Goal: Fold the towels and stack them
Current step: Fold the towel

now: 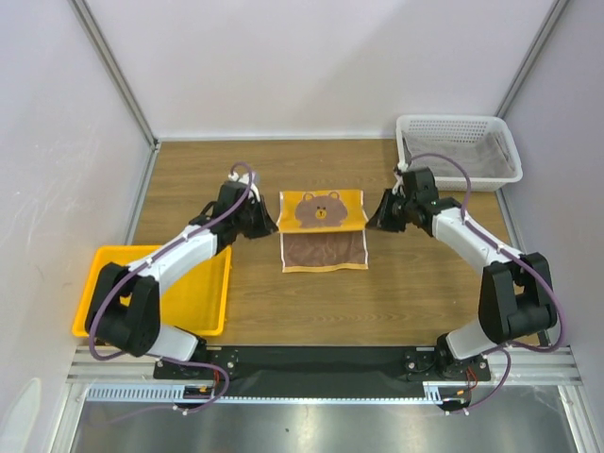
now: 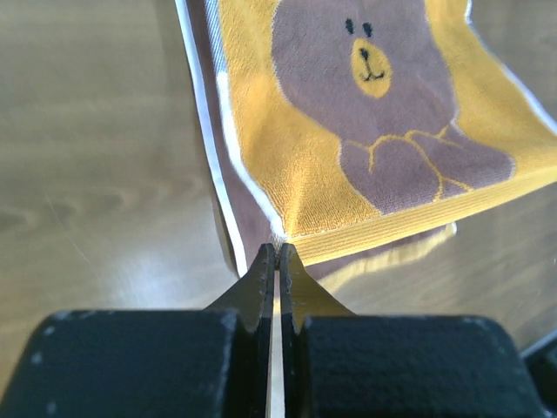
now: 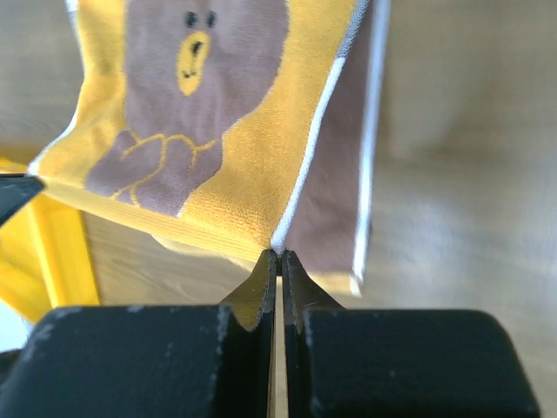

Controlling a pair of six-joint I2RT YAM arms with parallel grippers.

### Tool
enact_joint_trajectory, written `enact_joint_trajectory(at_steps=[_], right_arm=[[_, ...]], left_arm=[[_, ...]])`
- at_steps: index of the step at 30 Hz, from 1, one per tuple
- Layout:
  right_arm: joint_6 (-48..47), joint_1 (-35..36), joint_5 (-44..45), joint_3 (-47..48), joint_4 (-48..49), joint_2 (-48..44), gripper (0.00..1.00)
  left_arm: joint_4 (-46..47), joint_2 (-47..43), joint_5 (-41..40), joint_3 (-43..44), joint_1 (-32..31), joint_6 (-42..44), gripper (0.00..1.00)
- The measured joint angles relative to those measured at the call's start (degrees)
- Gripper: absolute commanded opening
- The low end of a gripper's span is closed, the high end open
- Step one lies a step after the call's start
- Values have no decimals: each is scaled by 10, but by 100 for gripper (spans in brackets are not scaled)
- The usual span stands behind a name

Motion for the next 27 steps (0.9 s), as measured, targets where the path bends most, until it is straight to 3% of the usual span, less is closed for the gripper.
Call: enact_joint_trajectory(at_steps=[13,27], right_arm=[[3,3,7,-83,-25,-57,0],[1,4,-5,-61,-76,-95,0]], left_arm=[[-5,-72,-5,-90,-56,-36,0],[-45,-128,-26,-78,-62,-58,0]])
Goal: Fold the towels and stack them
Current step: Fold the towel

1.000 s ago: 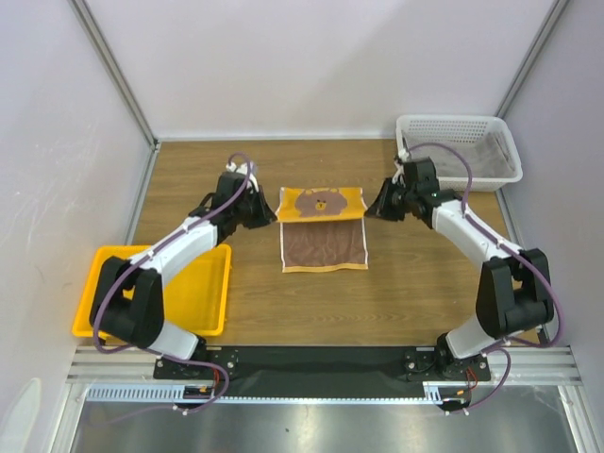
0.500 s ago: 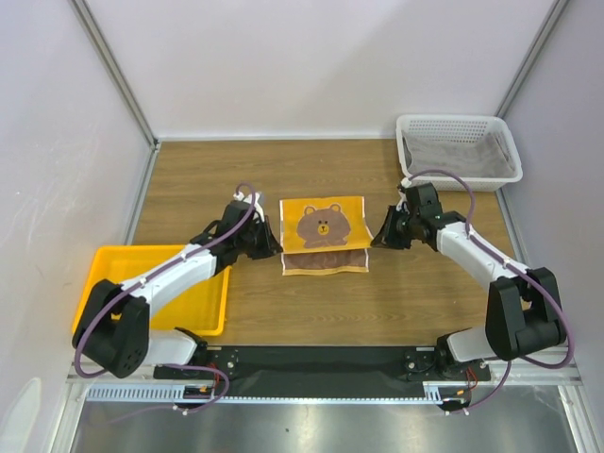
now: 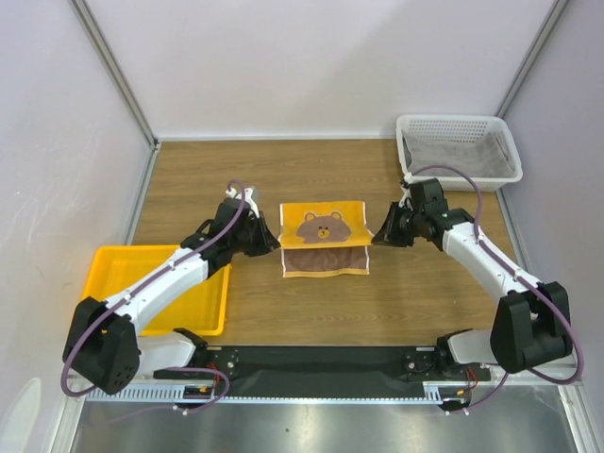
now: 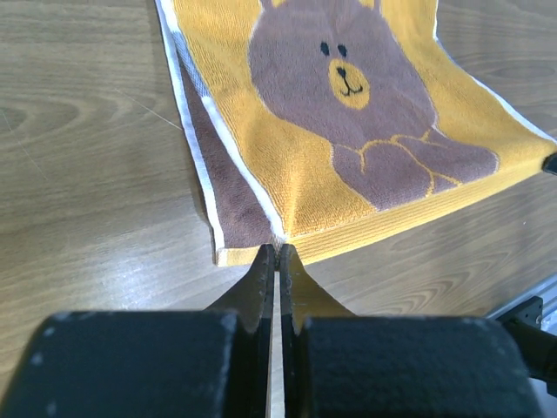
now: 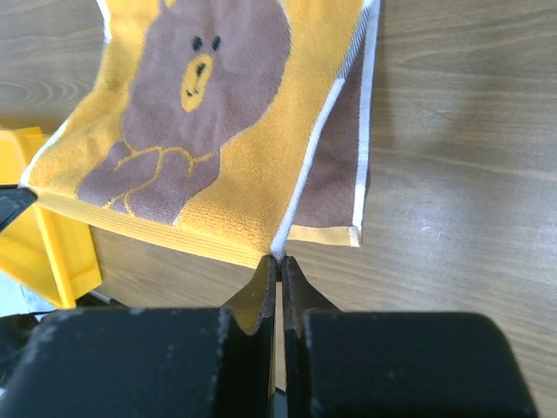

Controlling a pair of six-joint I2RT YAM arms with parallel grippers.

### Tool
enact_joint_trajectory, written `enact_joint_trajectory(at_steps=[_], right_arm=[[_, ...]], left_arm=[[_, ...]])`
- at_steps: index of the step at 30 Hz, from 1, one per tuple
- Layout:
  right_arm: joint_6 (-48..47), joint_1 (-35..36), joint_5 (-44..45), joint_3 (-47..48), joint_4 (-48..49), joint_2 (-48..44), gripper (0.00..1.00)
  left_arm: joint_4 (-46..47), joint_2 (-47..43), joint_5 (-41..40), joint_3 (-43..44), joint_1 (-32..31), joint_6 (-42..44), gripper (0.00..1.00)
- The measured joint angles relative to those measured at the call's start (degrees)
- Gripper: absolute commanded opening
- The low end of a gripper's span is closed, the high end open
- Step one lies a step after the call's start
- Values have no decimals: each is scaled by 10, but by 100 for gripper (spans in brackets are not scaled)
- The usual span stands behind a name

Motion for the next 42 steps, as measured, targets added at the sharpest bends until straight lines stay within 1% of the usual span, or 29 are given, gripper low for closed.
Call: enact_joint_trajectory(at_steps=[6,10,14,18,28,37,42], right_arm=[[-4,0,1,50,-20,-6,0],[-7,0,0,54,-21,-13,0],[-7,0,-3,25,-16,-13,0],[-6,3,-9,-15,-15,-13,0],[-7,5,-18,-49,-11,-4,0],[-7,9,-28,-105,2,24,0],[-9,9,-29,-114,14,55,0]], left_arm=[[-27,-14,-12,28,0,-2,0],[-30,-33,-14,30,0,-2,0],[-25,-34,-11,18,-1,-2,0],[-18,-34,0,-16,-6,-8,0],[-18,-30,8,-57,-28,-30,0],[-16,8,10,-75,-43,-49,0],[-14,40,15,-75,-46,-52,0]])
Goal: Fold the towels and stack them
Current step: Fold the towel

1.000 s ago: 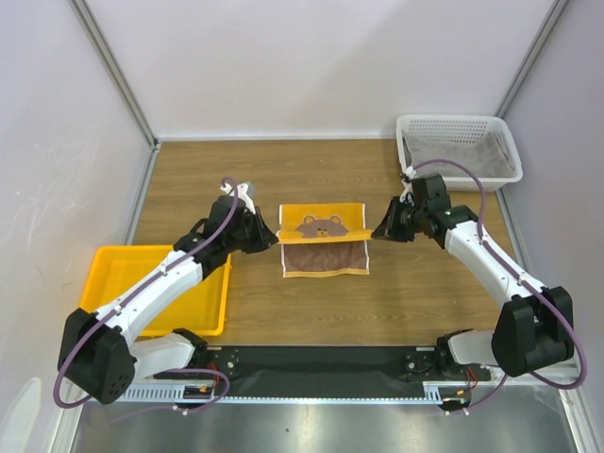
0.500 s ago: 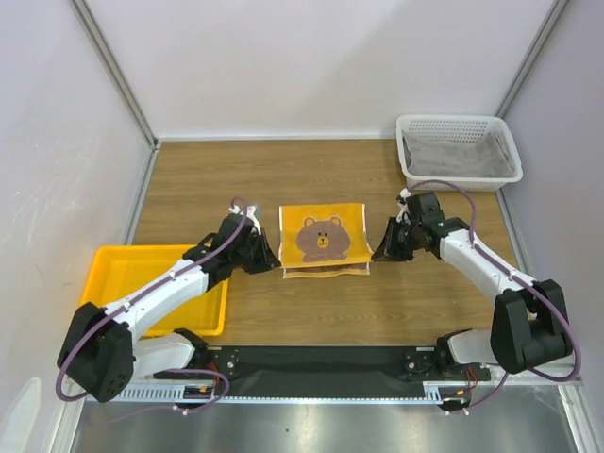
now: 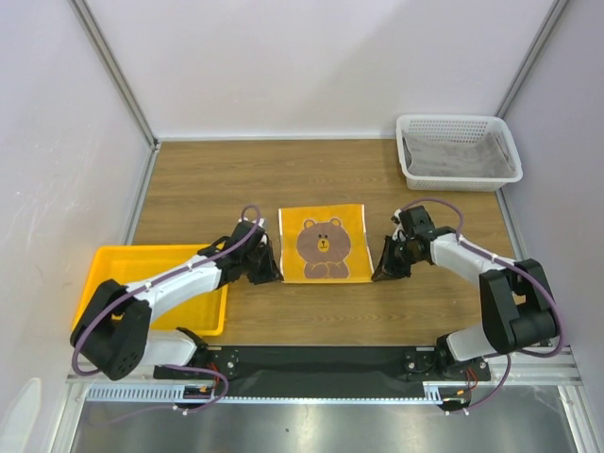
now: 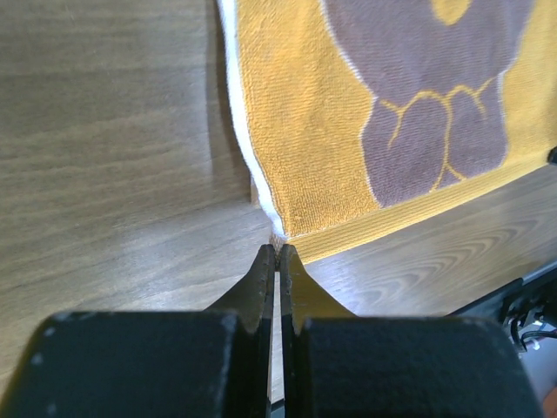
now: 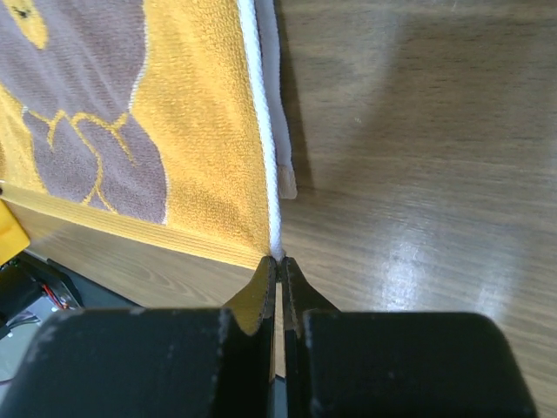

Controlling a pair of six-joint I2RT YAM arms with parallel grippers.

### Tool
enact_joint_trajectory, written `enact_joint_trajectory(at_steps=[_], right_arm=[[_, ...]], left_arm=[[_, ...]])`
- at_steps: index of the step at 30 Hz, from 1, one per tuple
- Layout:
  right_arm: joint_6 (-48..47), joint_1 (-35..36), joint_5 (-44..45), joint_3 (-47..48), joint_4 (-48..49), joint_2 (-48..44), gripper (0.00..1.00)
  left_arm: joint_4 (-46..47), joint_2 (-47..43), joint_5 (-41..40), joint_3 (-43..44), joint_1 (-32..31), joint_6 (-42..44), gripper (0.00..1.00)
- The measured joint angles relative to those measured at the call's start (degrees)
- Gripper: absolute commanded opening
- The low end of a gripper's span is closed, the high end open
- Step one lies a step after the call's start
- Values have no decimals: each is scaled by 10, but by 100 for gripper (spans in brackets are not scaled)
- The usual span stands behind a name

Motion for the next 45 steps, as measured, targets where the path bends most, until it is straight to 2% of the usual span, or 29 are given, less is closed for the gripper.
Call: enact_joint_trajectory(at_steps=[6,9,10,11,13,14,15,16,19,21,22,27,33,37,40,45], right_arm=[[-4,0,0,0,8,17,0],[-6,0,-1,2,8,26,0],[-7,0,-1,3,8,29,0],[-7,0,-1,5,7,32,4],[-13,-1,12,13,-3,36,20],[-17,-2,18,17,-9,36,30],[-20,-4,23,25,-19,37,48],[-20,-5,27,33,-28,37,52],[-30,-4,28,76,-59,37,67],[-34,-4,25,119,-80,37,72],[-36,-4,25,143,-91,37,72],[-37,-4,28,233,-89,35,74],[2,-11,47,278,-21,84,72],[22,-21,50,303,39,167,67],[22,-23,48,341,59,235,59],[22,-28,37,390,75,317,55]], left_arm=[[2,19,5,0,0,-1,0],[1,31,7,0,-1,-1,8],[-2,36,8,2,-1,0,18],[-3,40,8,3,-1,2,23],[-22,43,-4,7,-1,9,34],[-35,43,-10,8,0,14,38],[-50,43,-18,12,0,18,42],[-65,43,-22,18,1,23,50],[-110,43,-39,56,0,39,58],[-138,44,-50,105,1,53,63],[-146,46,-56,136,1,61,67],[-140,88,-79,275,11,87,75],[-122,192,-71,364,50,90,77],[-111,263,-59,397,73,85,72],[-96,291,-52,401,81,79,63],[-65,336,-48,421,84,65,55]])
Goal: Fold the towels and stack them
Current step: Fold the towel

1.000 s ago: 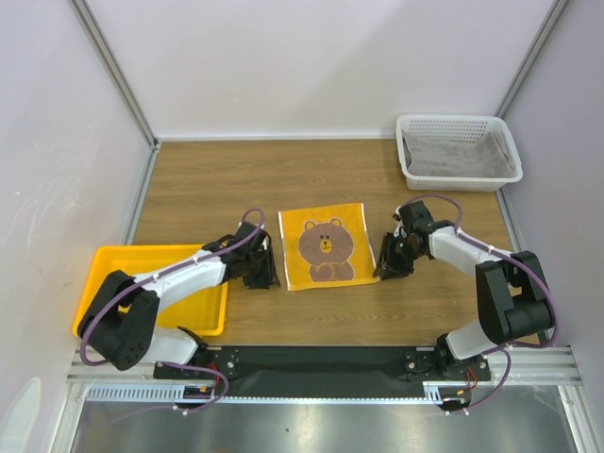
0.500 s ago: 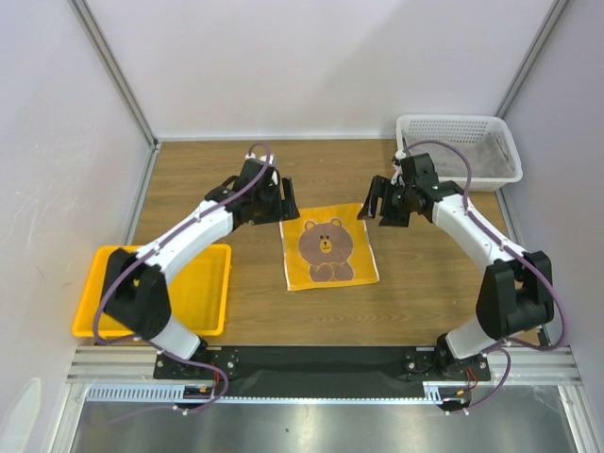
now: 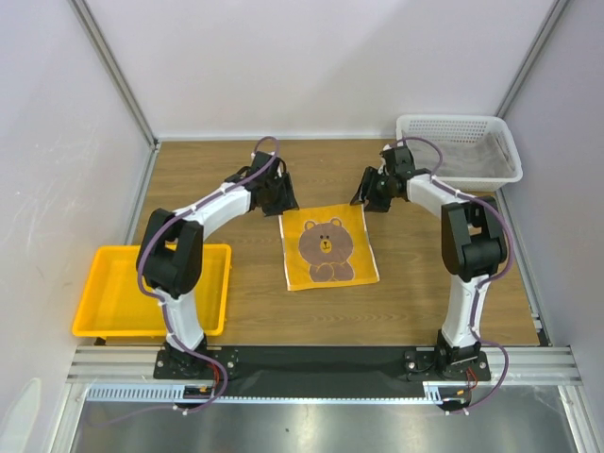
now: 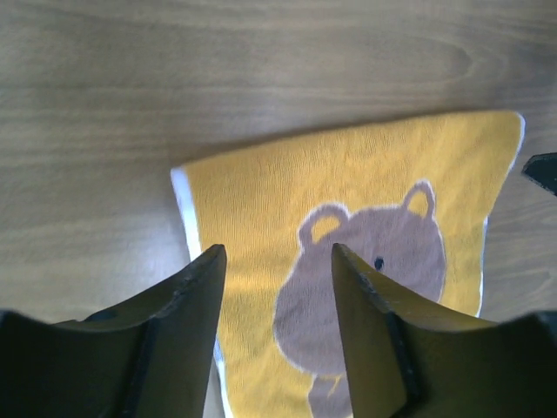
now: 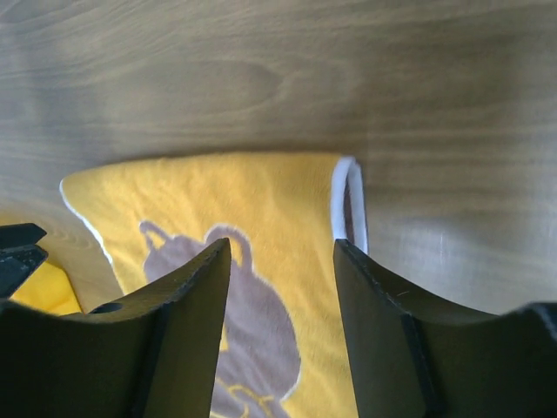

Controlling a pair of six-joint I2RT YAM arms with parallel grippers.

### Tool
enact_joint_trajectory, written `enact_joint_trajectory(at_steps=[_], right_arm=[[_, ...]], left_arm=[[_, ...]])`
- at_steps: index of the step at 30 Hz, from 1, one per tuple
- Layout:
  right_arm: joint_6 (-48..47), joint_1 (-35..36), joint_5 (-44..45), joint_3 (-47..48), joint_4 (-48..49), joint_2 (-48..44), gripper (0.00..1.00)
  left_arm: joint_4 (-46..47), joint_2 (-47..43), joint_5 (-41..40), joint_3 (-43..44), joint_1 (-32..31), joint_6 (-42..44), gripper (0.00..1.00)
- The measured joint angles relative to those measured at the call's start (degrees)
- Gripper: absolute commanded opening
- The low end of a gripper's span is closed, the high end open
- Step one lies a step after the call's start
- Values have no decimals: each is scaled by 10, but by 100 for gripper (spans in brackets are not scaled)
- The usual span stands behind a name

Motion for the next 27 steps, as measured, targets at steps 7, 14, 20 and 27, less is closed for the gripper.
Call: enact_joint_trajectory(at_steps=[7,14,20,27], right_arm=[[-1,-15,-13,40,8,55,50],[-5,-25,-16,67,7,89,48],[-7,-26,-23,85,5,104,47],[-12,-27,-12,92,-15,102,49]], left_arm=[[25,61,4,10,21,-15,48],[30,109,10,37,39,-16,45],[32,139,19,84,41,-7,45],[30,140,28,104,41,37,53]])
